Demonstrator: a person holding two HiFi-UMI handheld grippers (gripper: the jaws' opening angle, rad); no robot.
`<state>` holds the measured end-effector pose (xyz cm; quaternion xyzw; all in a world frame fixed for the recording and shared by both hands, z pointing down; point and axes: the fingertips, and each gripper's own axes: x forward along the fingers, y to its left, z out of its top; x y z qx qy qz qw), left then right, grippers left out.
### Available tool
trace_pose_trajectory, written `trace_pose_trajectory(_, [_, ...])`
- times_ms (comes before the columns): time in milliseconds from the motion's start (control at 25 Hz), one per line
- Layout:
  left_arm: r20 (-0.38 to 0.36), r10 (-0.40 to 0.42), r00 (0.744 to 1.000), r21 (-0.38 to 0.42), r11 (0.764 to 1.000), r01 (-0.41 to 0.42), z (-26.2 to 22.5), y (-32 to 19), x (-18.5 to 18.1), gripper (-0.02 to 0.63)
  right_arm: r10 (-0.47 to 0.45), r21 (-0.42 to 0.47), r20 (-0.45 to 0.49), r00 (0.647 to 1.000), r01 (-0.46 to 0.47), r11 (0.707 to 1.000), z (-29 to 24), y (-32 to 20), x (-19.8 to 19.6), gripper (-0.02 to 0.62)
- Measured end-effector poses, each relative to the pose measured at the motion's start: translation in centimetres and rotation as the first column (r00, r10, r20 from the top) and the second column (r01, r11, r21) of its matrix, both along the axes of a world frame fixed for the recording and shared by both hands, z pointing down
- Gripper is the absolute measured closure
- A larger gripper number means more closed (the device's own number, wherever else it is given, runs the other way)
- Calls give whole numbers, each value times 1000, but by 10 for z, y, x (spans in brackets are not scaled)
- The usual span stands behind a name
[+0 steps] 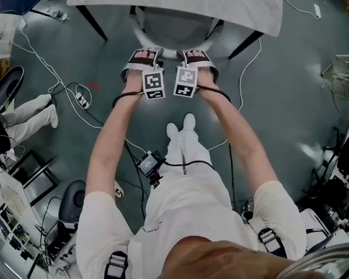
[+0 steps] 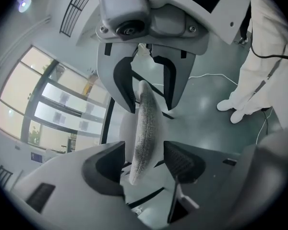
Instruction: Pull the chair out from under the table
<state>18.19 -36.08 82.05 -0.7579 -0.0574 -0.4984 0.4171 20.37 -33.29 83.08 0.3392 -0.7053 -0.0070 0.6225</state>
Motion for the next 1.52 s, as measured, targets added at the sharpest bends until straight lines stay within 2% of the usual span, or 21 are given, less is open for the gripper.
trace_pose_trajectory(200, [16,20,1000,27,999,-21,4,-10,3,371,35,18,-12,999,-35,999,5,-7,10,375])
trace_pose_trajectory(320, [46,26,999,15,1000,-27,8,-11,1,456,21,7,-23,1000,-21,1000,7,-5,11,456])
trace_pose_trajectory(440, [78,39,996,32,999,-42,11,-12,0,499,-11,7,-30,999,11,1000,9,-6,9,486])
trace_pose_trajectory(880, [81,32,996,42,998,-35,6,-2,-4,535,31,20,9,999,-31,999,5,2,6,509])
trace_pose_trajectory(1520, [70,-3,998,1,1000,3,2,49,-49,534,8,5,35,999,-9,1000,-1,52,-37,508])
